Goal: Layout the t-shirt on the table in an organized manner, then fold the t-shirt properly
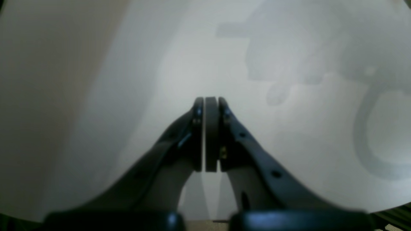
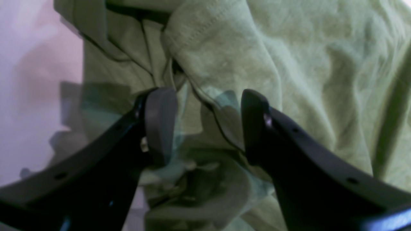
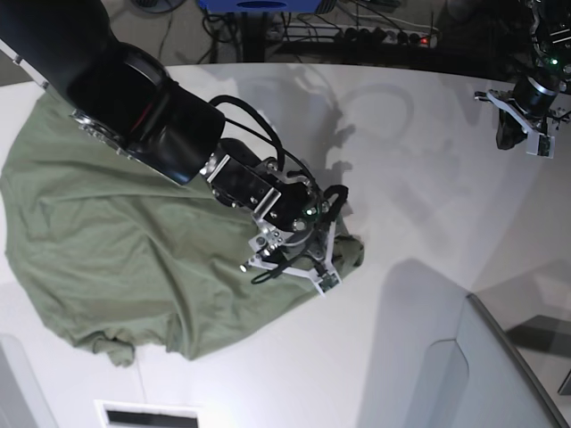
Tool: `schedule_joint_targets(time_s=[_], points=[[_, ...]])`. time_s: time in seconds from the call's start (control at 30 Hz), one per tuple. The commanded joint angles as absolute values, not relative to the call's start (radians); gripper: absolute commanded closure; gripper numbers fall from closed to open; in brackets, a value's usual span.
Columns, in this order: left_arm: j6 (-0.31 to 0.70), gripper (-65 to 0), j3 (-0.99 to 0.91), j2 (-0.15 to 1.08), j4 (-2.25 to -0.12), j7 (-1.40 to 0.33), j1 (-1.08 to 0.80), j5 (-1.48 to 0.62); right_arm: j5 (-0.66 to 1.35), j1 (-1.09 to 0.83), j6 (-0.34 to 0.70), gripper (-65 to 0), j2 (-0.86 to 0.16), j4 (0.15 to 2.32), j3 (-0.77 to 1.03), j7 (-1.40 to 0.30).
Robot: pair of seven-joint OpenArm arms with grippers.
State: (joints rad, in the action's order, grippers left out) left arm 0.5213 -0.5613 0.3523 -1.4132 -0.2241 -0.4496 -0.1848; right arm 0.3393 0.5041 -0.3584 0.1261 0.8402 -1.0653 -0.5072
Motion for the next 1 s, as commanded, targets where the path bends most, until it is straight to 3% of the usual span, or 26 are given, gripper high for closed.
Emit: schedule_joint_targets(time_s=[0.0,0.5,0.97], points=[[0.516,0.0,-0.573,0.369,-1.426,-0.202,-0.452,-0.196,0.331,0.547,-0.363,-30.2,0.14,0.86,-1.061,-0.486],[0.516,0.0,-0.567,0.369,-1.426,-0.202,-0.446,-0.196,0.329,0.565,-0.363,-30.2,0.136,0.751,-1.061,-0.47],[0.515,0.0,-0.573,0.369,-1.426,-0.202,-0.446,-0.196,0.329,0.542,-0.367,-29.9,0.139,0.794,-1.061,-0.453]])
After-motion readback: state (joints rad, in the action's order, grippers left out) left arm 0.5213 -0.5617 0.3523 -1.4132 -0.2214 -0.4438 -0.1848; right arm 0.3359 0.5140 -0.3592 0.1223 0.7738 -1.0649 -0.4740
